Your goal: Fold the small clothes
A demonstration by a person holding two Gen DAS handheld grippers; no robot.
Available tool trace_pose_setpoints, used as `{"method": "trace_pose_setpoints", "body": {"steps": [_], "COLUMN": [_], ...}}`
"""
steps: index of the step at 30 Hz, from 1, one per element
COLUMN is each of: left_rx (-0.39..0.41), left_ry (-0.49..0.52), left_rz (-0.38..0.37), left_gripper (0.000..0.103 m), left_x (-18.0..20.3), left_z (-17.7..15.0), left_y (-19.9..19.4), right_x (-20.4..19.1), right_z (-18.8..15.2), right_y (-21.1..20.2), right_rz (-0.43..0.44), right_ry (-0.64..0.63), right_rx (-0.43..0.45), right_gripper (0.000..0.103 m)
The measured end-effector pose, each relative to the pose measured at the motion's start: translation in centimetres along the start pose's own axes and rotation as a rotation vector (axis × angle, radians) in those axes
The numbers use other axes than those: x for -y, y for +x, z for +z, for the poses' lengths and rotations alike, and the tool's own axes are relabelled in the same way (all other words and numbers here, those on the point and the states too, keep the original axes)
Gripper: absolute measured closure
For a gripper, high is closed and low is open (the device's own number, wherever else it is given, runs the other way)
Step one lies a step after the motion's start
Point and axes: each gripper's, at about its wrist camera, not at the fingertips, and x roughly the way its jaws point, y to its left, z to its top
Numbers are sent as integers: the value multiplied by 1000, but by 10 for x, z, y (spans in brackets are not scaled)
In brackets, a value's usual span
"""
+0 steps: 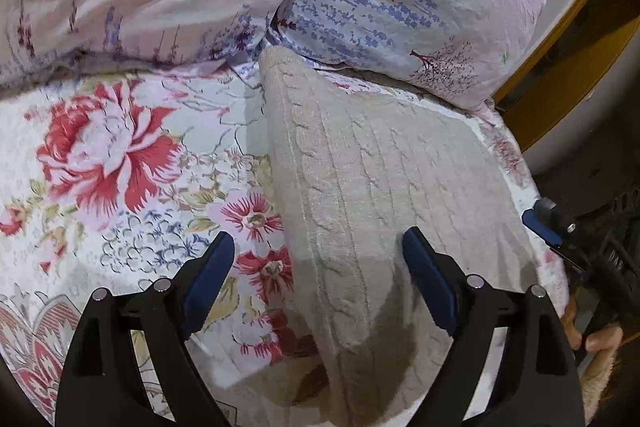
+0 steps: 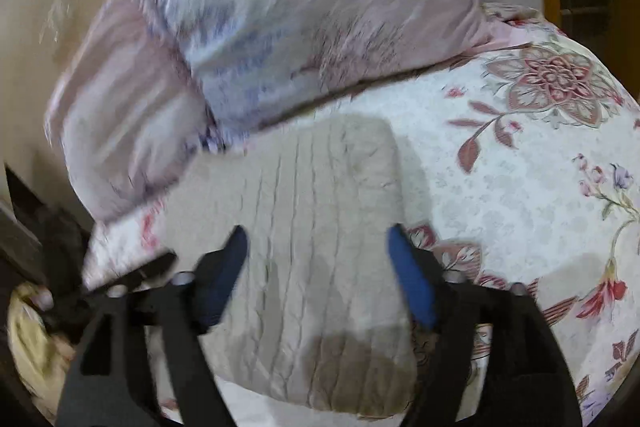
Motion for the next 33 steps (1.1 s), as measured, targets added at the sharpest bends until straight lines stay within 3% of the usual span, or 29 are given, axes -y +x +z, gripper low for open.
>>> {"method": "trace_pose_setpoints", "body": {"steps": [2,5,10,13,19,24,25,28,33], "left_rx": [-17,-22,-45,-63,-109,-97,-95,-93,-74], "left_ry": [-43,-70,-100,-120,-212,-242,-248,-260,-278], "left_rz": [-73,-137,-168,-179,-301,-328,-333,-344,-388], "left_gripper": [16,16,16,17,26,32,33,43,61], "left_x": [-5,-6,-7,-9,-19,-23,-23,-26,-35], "left_z": [1,4,7,9,10,10,10,7,5], "left_y": [-2,-3,5,13,29,32,34,35,23], "right_x": [9,27,43,48,46,41,42,42,34], "right_z": [8,16,17,17,13,8,6,1,-1], "right_y": [-4,5,31,44,69,79,81,86,71], "right_rz": [9,71,75,128,223,299,313,369,426], "right_ry": [42,128,176,194,186,165,169,202,238], "right_rx": [2,-63,-152,-184,-270,-293,-301,-318,-265], "right_gripper": [22,22,22,22,37,42,48,67,73]}}
